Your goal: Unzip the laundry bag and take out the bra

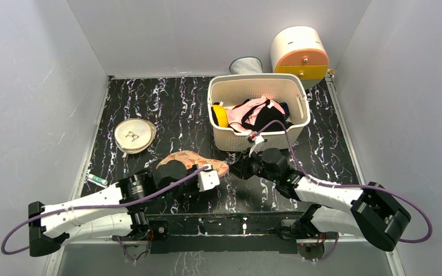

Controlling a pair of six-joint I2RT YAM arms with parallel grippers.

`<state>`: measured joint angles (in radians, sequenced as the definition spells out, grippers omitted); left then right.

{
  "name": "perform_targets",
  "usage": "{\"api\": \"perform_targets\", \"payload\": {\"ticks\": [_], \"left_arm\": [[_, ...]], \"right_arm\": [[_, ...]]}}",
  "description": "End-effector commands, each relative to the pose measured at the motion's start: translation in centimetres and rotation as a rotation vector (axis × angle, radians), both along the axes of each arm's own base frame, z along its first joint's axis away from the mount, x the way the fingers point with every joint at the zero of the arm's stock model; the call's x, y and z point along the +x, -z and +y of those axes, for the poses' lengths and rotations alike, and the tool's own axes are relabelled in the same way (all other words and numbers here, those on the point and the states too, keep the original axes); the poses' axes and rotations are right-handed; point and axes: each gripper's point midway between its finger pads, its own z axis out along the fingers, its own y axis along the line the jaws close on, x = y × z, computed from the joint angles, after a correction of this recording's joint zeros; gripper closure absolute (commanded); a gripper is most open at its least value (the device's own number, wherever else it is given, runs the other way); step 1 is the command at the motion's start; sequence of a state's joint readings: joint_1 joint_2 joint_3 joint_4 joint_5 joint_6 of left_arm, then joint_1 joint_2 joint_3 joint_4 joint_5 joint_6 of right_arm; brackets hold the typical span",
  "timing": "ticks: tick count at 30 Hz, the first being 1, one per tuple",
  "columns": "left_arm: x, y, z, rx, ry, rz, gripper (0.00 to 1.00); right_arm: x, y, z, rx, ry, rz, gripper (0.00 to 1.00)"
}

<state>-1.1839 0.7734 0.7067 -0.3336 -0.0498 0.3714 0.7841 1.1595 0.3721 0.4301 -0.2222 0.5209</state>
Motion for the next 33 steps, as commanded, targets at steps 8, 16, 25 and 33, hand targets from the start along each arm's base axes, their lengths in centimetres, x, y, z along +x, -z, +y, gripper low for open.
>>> {"api": "perform_targets", "payload": {"ticks": [8, 16, 25, 33], "left_arm": [[2.9, 5.9, -1.5, 0.105, -0.163, 0.031, 0.85], [3.6, 7.5, -0.2, 0.141, -0.269, 0.043, 0.79], [7.2, 7.6, 1.4, 0.107, -0.631, 0.072, 0.82], [12.1, 6.5, 2.3, 0.034, -0.811, 0.124, 0.72]], "right_arm": [[2.0, -3.2, -4.9, -0.079, 0.229, -0.121, 0.61], [1.8, -3.9, -5.7, -0.093, 0.249, -0.13, 0.52], [2.3, -4.8, -4.2, -0.068, 0.211, -0.131, 0.51], [1.6, -4.1, -4.9, -0.062, 0.222, -0.107, 0.5]]}}
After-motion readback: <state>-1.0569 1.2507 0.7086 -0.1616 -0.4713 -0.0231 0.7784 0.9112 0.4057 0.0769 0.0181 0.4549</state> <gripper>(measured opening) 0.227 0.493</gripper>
